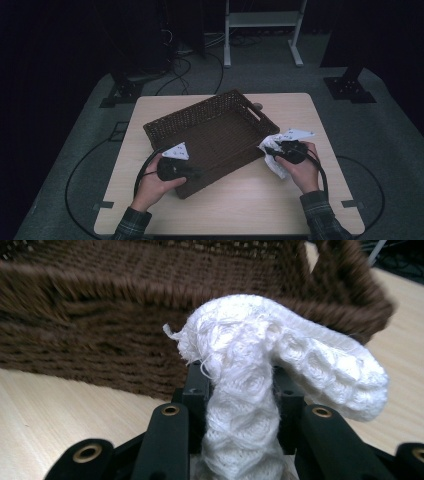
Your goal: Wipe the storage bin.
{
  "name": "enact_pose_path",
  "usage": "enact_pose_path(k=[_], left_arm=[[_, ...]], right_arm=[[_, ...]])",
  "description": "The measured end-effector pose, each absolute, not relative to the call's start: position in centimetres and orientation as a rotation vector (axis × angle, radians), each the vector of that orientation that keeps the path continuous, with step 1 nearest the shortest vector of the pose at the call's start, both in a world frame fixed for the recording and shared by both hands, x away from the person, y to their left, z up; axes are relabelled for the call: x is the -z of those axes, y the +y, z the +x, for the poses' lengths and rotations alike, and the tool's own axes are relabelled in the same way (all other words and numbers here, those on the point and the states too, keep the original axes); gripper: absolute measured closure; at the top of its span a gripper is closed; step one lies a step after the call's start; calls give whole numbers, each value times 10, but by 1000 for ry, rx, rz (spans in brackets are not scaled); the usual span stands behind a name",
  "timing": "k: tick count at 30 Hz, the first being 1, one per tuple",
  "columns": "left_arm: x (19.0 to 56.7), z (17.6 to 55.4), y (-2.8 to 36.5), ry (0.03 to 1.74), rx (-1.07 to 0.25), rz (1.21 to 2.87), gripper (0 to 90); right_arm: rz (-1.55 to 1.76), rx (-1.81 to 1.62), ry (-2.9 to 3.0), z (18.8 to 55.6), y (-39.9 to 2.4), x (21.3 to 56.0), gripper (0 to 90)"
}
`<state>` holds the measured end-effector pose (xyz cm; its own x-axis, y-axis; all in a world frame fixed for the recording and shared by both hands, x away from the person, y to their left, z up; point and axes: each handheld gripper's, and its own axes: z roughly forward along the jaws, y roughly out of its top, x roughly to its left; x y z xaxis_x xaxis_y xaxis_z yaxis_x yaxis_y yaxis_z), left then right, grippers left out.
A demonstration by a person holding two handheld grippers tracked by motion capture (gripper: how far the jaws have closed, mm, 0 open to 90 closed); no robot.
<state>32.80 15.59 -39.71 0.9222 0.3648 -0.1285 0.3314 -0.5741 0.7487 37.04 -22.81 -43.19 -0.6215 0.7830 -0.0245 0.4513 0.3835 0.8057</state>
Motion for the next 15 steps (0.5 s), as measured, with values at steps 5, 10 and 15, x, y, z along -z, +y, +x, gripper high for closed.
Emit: enact_pose_path(k=[5,10,15], left_arm=[[397,328,156,492,-49,2226,798],[397,328,156,490,-51,2228,798],[397,328,156,490,-50,2227,798]], right_arm=[[1081,-1083,2278,374,-223,445,675],[1087,-1046,2302,377,-220,453,675],[1107,-1018,2323,379,-218,462,675]])
